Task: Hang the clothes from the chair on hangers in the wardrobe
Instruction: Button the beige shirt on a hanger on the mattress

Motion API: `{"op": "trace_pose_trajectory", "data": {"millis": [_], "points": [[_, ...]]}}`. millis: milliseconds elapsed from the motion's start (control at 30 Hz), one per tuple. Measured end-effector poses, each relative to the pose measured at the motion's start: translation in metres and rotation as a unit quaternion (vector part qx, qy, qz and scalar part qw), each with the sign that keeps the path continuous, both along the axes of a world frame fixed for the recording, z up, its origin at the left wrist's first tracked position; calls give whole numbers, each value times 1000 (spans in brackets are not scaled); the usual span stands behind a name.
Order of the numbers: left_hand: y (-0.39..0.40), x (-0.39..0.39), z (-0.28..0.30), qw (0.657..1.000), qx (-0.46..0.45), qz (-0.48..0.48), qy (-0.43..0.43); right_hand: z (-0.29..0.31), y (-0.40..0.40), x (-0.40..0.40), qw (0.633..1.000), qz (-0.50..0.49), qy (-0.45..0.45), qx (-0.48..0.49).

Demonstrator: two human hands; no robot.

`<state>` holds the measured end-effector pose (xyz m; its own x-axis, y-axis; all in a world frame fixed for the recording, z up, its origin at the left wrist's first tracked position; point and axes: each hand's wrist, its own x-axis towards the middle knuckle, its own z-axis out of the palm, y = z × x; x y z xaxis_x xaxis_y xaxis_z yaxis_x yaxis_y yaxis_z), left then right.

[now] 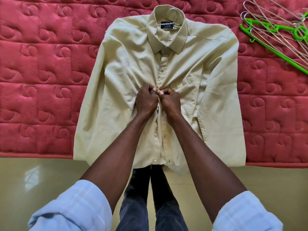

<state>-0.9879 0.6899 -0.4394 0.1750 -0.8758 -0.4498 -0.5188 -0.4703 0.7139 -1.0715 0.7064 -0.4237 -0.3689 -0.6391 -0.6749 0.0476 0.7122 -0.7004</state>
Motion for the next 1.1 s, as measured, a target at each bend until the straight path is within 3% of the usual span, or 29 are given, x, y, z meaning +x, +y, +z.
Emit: {"op": "trace_pose_trajectory", "data": {"millis": [100, 233, 367, 567, 833, 900, 1100], "points": [[1, -2, -2, 999, -43, 4, -29, 6, 1, -7, 999, -7, -38, -19], [14, 6, 5, 993, -112, 28, 5, 11, 13, -11, 994, -66, -46, -75], [54, 16, 20, 975, -219, 33, 4, 17, 44, -19, 991, -43, 71, -108], [104, 20, 17, 991, -82, 38, 94, 10, 95, 0, 986, 30, 128, -100], [89, 15, 26, 983, 6, 110, 150, 9, 88, 9, 952, 114, 267, -101], [84, 14, 27, 981, 18, 120, 149, 9, 86, 8, 955, 110, 256, -97], [79, 13, 24, 976, 56, 146, 152, 12, 86, 0, 992, -18, 100, -77]]}}
